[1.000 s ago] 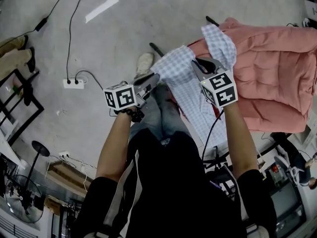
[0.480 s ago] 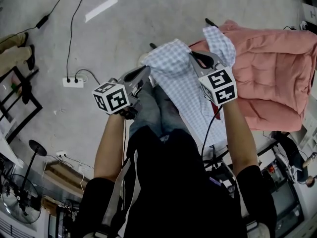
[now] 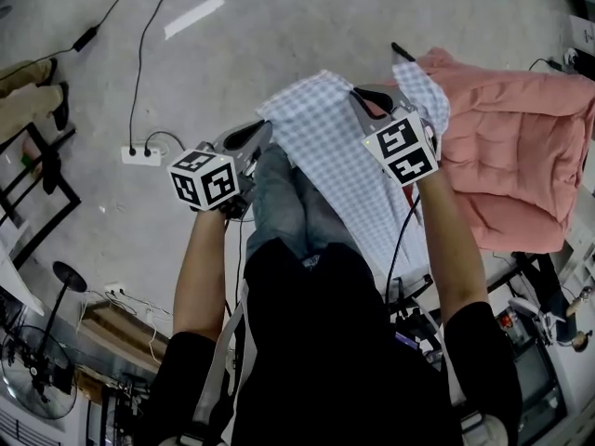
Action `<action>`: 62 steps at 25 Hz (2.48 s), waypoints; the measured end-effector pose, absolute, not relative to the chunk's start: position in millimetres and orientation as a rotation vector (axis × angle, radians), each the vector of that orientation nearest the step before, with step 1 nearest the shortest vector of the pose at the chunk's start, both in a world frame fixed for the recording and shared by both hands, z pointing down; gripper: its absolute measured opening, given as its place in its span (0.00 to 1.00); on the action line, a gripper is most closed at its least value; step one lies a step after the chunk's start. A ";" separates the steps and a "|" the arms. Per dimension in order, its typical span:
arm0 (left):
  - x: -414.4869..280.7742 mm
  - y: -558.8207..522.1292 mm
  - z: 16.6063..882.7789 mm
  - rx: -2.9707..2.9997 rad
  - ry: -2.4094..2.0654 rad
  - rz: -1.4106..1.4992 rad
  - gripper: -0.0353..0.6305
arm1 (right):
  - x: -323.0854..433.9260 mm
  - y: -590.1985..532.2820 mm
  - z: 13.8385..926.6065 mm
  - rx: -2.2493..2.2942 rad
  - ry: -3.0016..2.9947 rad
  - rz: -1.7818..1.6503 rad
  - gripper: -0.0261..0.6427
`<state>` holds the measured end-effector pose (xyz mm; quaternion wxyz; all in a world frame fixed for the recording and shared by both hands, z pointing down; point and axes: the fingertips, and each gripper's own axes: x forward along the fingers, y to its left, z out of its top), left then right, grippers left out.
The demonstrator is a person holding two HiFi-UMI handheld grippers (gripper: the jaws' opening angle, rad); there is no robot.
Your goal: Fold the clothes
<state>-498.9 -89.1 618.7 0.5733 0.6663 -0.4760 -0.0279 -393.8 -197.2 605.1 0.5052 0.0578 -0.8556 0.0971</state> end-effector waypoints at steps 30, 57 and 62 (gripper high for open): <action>-408.8 -185.7 574.9 1.956 -0.786 0.367 0.16 | -269.8 -199.0 571.9 0.732 -2.020 0.533 0.19; -185.1 -209.6 576.5 2.392 -0.274 0.898 0.20 | 9.2 -77.6 641.8 1.063 -1.678 0.532 0.19; -146.3 -191.1 575.4 2.472 -0.196 0.930 0.20 | 50.6 -74.7 646.6 0.957 -1.633 0.416 0.20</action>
